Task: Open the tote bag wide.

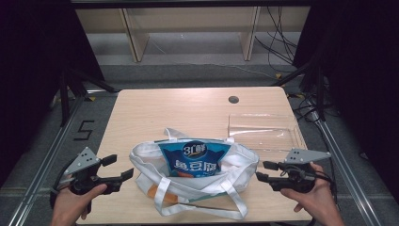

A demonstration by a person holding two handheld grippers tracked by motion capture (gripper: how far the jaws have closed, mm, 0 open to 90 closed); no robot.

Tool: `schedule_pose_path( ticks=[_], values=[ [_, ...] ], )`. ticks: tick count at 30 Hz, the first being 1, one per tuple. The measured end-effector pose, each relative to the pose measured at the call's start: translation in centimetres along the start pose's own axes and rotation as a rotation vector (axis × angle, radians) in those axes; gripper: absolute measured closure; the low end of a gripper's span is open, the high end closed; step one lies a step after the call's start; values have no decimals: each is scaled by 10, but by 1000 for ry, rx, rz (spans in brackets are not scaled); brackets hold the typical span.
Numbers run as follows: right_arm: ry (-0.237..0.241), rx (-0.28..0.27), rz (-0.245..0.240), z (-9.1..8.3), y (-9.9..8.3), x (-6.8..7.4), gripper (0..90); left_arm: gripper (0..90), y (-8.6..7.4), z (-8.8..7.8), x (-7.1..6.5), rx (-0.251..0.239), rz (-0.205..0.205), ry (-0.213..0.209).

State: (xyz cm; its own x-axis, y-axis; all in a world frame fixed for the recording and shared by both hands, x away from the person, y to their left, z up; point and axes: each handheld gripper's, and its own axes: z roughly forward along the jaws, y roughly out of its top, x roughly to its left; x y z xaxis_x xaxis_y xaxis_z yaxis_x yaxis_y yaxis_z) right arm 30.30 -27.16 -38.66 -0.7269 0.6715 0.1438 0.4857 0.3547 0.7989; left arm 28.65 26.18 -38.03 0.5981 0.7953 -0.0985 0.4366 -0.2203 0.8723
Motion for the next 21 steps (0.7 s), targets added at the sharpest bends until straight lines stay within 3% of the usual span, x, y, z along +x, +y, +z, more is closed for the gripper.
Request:
schedule_pose_path(
  ticks=[2,4,6,7,11,16,19,21],
  values=[
    [-8,-33,20,2,9,-7,463,203,12,-4,-1,-11,3,-33],
    [-3,-24,38,5,15,-10,451,203,19,-2,-4,-36,4,-27],
    [-2,-14,27,7,17,-12,450,203,22,-1,-4,-37,12,-34],
    [-19,-35,30,14,22,-13,446,204,29,4,-6,-39,11,-57],
    [-13,-4,20,20,29,-13,436,207,40,15,-7,-16,23,-51],
    [-10,34,42,36,35,-16,431,309,41,40,0,1,6,-92],
    [-21,56,39,41,34,-18,455,471,35,53,4,28,17,-120],
    [-18,63,26,43,32,-21,528,575,29,60,4,51,47,-99]
  ],
)
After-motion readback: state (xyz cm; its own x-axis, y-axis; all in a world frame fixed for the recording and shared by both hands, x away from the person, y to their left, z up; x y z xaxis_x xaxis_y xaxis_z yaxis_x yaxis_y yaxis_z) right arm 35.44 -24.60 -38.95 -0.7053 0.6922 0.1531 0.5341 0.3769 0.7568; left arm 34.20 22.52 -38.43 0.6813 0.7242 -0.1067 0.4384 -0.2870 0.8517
